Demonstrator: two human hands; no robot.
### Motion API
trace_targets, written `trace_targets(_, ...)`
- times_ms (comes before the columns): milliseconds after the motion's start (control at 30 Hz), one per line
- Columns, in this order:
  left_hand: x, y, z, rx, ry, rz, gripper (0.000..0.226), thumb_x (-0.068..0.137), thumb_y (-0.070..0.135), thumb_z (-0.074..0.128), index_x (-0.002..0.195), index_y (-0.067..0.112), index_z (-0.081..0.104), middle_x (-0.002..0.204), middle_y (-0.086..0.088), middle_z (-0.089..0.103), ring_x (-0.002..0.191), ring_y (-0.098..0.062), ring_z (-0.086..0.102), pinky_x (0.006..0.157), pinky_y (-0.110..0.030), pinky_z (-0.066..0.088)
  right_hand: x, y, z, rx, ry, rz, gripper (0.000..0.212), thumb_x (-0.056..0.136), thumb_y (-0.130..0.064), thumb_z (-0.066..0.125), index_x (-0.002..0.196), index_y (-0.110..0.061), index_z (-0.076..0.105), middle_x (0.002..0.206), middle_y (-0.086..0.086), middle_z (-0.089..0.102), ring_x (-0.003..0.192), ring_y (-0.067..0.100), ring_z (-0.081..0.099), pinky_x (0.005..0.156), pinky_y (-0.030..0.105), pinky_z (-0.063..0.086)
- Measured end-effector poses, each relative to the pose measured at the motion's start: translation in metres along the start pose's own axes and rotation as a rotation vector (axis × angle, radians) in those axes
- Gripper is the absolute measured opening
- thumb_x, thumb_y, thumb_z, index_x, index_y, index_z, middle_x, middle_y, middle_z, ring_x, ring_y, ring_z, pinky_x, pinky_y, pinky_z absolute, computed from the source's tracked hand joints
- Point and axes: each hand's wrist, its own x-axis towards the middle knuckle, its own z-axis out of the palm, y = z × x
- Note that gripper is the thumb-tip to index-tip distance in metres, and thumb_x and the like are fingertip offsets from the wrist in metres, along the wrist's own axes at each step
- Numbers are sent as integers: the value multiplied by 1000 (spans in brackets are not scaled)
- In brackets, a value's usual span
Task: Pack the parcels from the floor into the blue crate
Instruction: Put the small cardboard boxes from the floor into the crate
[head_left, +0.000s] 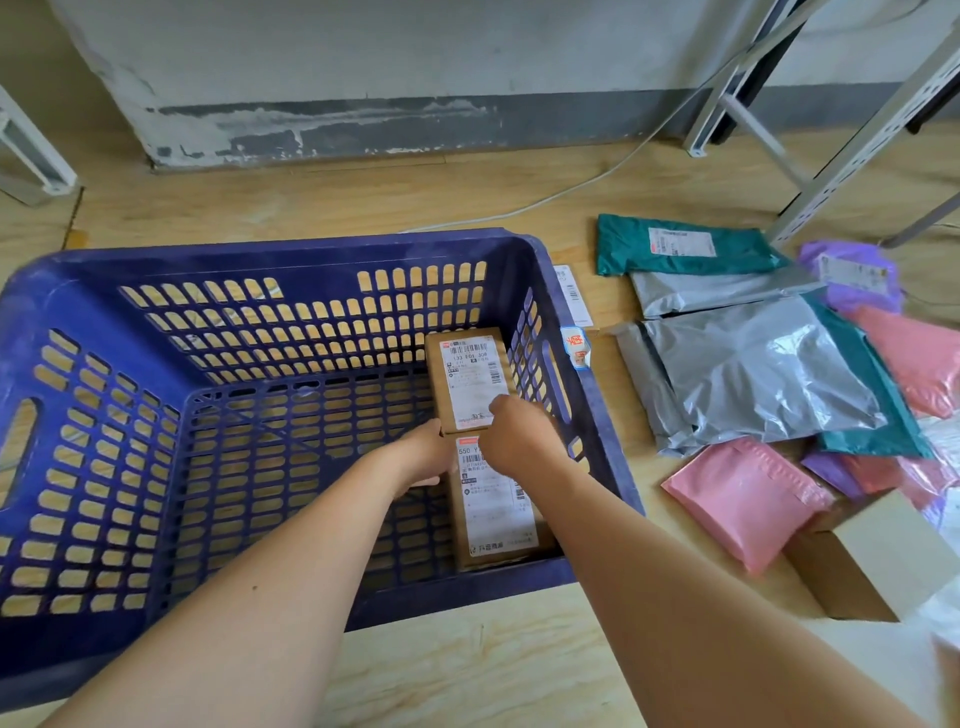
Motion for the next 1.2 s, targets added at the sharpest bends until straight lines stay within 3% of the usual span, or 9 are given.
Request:
trace_targets(67, 3, -2, -2, 15, 1, -19, 64, 88, -8, 43, 144, 19, 31, 148, -2, 33, 123, -20, 42, 97, -29, 46, 0, -2, -1, 15, 9, -13, 41, 88, -2, 42, 128, -7, 50, 123, 14, 58, 107, 29, 59, 80, 33, 51)
trace_targets(200, 5, -2, -2, 8, 36, -41, 70, 89, -9, 45, 148, 19, 21, 153, -4, 25, 130, -23, 39, 92, -27, 46, -1, -1, 1, 21, 16, -13, 42, 89, -3, 41, 130, -9, 48, 126, 12, 56, 109, 28, 57, 76, 30, 48)
trace_targets(500, 1, -1, -4, 70, 35, -44, 69, 88, -6, 47, 148, 20, 23, 151, -2, 29, 132, -23, 37, 101, -34, 44, 1, -1, 2, 27, 36, -29, 43, 88, -3, 42, 130, -10, 48, 128, 11, 55, 110, 28, 57, 80, 31, 49)
trace_targets(633, -14, 7, -2, 111, 58, 16, 58, 91, 4, 49, 144, 16, 29, 129, 2, 48, 119, -22, 43, 93, -31, 41, 0, -4, -1, 63, 38, -30, 43, 88, -2, 43, 130, -8, 49, 127, 13, 55, 108, 28, 58, 79, 31, 50)
trace_targets(733, -26, 18, -6, 153, 247, 151, 49, 92, 12, 52, 139, 13, 37, 135, -5, 48, 112, -22, 50, 83, -28, 42, -5, -10, -11, 115, 64, -52, 44, 88, -1, 43, 130, -10, 51, 128, 14, 54, 107, 30, 58, 78, 33, 52)
trace_targets(867, -39, 37, -17, 244, 453, 391, 17, 94, 19, 50, 106, 19, 60, 100, 4, 57, 76, -8, 47, 60, -21, 36, -17, -14, -42, 169, 168, -144, 43, 86, -3, 46, 125, -17, 58, 125, 8, 60, 108, 26, 59, 81, 29, 49)
trace_targets(933, -49, 50, -21, 276, 508, 474, 21, 93, 21, 51, 110, 16, 62, 95, 9, 56, 85, -11, 52, 66, -27, 40, -30, -9, -63, 215, 248, -170, 38, 84, -3, 46, 116, -14, 65, 120, 6, 64, 107, 24, 59, 81, 26, 47)
trace_targets(1033, -70, 74, -17, 284, 553, 552, 42, 90, 13, 51, 131, 19, 48, 128, 2, 53, 106, -15, 55, 85, -32, 44, -52, 11, -91, 326, 353, -154, 33, 81, 2, 45, 99, -9, 69, 105, 7, 70, 95, 25, 62, 78, 28, 51)
trace_targets(1200, -108, 117, 21, 374, 455, 774, 41, 87, 10, 52, 126, 22, 51, 129, -2, 49, 102, -16, 60, 91, -42, 49, -80, 63, -121, 481, 481, -31, 31, 79, 0, 48, 93, -17, 71, 94, 7, 72, 92, 23, 65, 84, 34, 54)
